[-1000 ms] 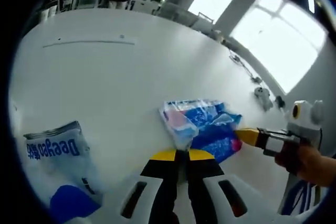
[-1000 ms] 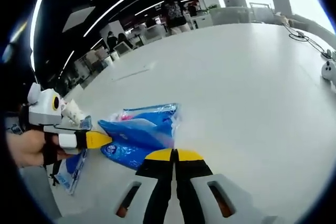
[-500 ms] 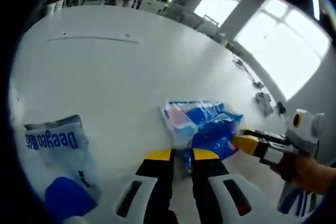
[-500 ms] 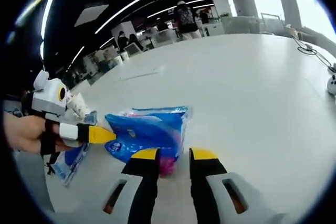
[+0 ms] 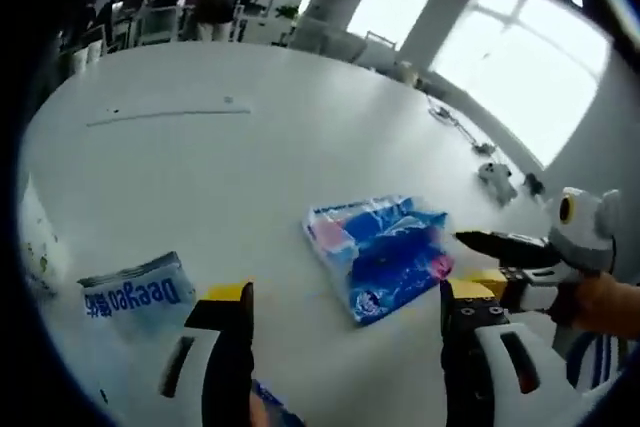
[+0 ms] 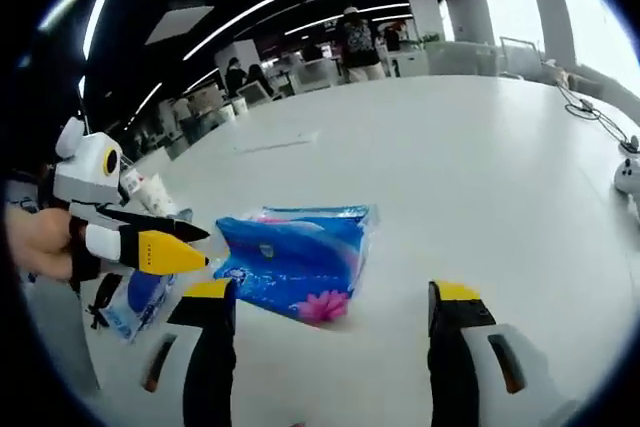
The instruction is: Arrange the tabletop items into an orderly group along one side of the table until the central work area is clear of visible clutter.
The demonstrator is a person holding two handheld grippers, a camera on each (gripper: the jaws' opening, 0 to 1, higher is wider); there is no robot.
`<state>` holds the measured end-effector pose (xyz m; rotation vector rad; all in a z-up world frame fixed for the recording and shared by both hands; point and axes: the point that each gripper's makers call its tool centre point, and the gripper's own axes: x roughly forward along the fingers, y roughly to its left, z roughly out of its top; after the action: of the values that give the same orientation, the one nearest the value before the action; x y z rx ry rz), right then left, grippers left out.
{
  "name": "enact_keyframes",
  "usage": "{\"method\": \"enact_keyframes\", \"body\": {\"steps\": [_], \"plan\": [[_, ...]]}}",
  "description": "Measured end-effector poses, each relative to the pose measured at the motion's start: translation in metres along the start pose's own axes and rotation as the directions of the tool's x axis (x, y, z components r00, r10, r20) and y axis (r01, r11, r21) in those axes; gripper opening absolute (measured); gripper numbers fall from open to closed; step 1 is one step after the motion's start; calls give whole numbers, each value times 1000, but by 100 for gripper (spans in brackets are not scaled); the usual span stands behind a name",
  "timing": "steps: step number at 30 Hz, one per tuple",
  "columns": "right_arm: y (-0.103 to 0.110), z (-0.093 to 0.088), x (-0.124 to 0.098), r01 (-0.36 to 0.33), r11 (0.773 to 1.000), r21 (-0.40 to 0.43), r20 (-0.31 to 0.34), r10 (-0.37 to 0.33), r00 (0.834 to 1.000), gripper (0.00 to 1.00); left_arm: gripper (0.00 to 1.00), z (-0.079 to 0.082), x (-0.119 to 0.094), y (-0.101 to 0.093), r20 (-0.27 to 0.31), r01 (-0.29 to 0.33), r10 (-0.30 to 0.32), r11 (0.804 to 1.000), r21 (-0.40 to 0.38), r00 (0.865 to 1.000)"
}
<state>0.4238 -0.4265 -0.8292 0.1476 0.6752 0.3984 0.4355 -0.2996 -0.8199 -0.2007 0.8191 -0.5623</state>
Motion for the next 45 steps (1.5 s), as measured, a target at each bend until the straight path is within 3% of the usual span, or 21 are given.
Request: {"method": "enact_keyframes", "body": {"steps": [5,9,17,23,33,45], "plan": [[3,2,-12,23,999,23,13,-23,1000,94,97,6,-14,-9,10,36,-36,999,29,999],[12,3,-21,35,999,25,10,-35,999,94,97,7,-29,-14,-11,64,-63,988,140,998],[33,-2,-37,42,998,38,25,-43,999,91,97,4,-58,0,-24,48,-45,985,163,999],[48,-4,-49,54,997,50,47,-56,997,90,97,12,-80,7,-19,55,-52,977,207,998],[70,-9,-72,80,996,49,69,-84,994,86,96,14,-111,30,-6,53,-53,977,209,999],[103,-37,-77,110,992,61,34,-112,993,83,94,10,-132,59,-27,48,-43,976,210,999]]}}
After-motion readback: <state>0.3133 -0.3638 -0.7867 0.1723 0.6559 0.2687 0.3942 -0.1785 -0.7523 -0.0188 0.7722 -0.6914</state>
